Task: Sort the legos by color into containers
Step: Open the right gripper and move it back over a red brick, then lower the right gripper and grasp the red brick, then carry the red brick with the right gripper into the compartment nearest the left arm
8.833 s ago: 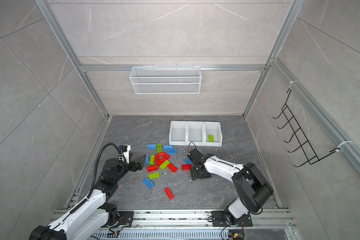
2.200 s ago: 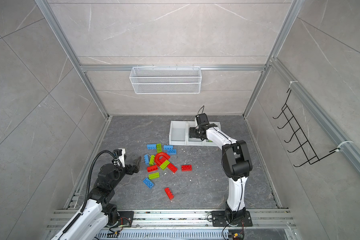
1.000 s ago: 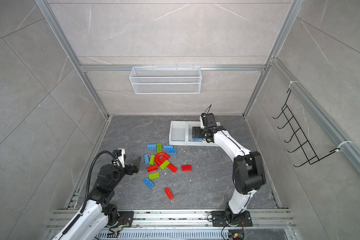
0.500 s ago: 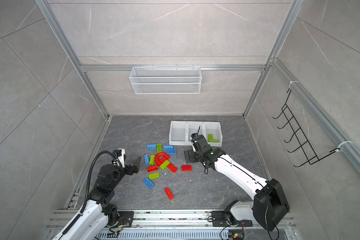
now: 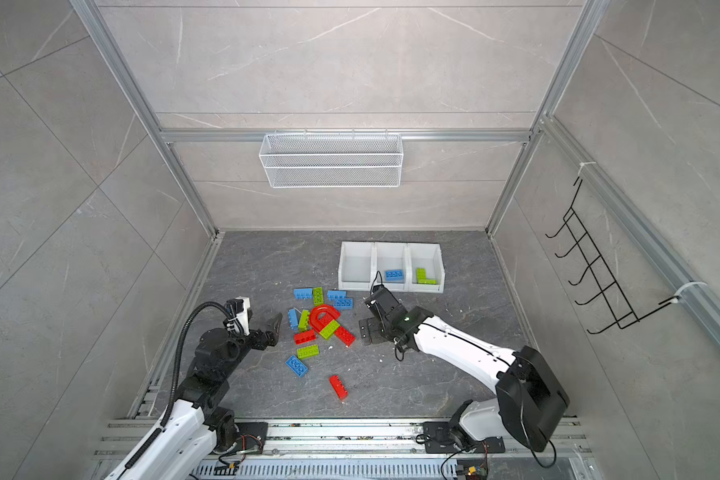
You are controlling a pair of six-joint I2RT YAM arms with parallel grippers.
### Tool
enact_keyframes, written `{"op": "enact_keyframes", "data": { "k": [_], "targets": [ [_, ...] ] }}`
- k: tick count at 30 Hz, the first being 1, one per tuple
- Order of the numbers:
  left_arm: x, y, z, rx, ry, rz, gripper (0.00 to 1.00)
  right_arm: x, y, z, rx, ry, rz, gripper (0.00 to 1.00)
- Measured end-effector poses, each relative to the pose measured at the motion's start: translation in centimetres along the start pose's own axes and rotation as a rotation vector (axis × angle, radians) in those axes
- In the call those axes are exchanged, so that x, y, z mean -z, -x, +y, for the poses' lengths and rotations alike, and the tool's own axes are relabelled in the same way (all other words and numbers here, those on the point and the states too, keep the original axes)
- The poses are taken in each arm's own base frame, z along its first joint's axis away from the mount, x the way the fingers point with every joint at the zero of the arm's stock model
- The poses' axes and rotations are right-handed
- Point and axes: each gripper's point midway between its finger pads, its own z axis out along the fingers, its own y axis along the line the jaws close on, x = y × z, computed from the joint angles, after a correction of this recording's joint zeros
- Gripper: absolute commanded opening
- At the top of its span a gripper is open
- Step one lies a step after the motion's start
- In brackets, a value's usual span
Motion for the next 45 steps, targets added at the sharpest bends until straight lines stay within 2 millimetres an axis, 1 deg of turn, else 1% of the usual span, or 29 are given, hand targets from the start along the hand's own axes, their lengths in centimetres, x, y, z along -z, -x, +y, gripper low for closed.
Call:
{"op": "enact_keyframes", "data": {
  "k": [2, 5, 7, 10, 14, 18, 22, 25, 28, 32, 33, 35, 38, 41, 43, 45],
  "targets": [
    [0.1, 0.1, 0.0, 0.000, -0.001, -0.006, 1.00, -1.2, -0.7, 0.4, 0.002, -0.011, 0.029, 0.98],
    [0.1, 0.3, 0.0, -0.001, -0.001, -0.011, 1.00, -2.8, -1.5, 0.3, -0.004, -0.035, 0.065, 0.97],
    [0.1, 0.2, 0.0, -0.001, -0.001, -0.009, 1.00, -3.8, -2.0, 0.1, -0.005, -0.053, 0.086, 0.93],
    [0.0, -0.2, 0.0, 0.000, 0.001, 0.004, 1.00, -4.8, -2.4, 0.1, -0.008, -0.061, 0.102, 0.88],
    [-0.2, -0.5, 0.1, 0.001, 0.001, 0.016, 1.00, -5.3, -2.3, 0.2, -0.024, -0.060, 0.096, 0.81],
    [-0.2, -0.4, 0.0, 0.001, -0.004, 0.011, 1.00, -6.0, -2.8, 0.3, -0.019, -0.068, 0.116, 0.76],
    [-0.2, -0.3, -0.1, 0.001, -0.006, 0.010, 1.00, -6.1, -3.0, 0.4, -0.015, -0.067, 0.119, 0.69],
    [-0.3, -0.3, -0.1, 0.000, -0.006, 0.008, 1.00, -6.1, -3.1, 0.5, -0.012, -0.066, 0.118, 0.60],
    [-0.3, -0.4, -0.1, 0.001, -0.006, 0.013, 1.00, -6.1, -2.9, 0.6, -0.008, -0.062, 0.113, 0.57],
    [-0.3, -0.4, -0.1, 0.001, -0.006, 0.012, 1.00, -6.0, -2.5, 0.8, 0.000, -0.053, 0.106, 0.55],
    [-0.3, -0.4, -0.1, 0.001, -0.006, 0.012, 1.00, -5.9, -2.2, 0.9, 0.007, -0.046, 0.105, 0.55],
    [-0.3, -0.4, -0.1, 0.001, -0.007, 0.011, 1.00, -5.4, -0.6, 1.5, 0.011, -0.020, 0.081, 0.54],
    [-0.4, -0.4, 0.0, 0.001, -0.006, 0.015, 1.00, -4.0, 3.8, 2.5, 0.002, 0.034, 0.002, 0.54],
    [-0.6, -0.5, -0.1, 0.001, -0.010, 0.018, 1.00, -2.9, 8.4, 2.9, -0.029, 0.087, -0.087, 0.52],
    [-0.7, -0.7, -0.2, 0.002, -0.018, 0.025, 1.00, -2.9, 11.1, 2.5, -0.056, 0.107, -0.132, 0.52],
    [-0.8, -0.9, -0.3, 0.003, -0.026, 0.036, 1.00, -3.6, 13.1, 1.6, -0.077, 0.106, -0.151, 0.52]
  ]
}}
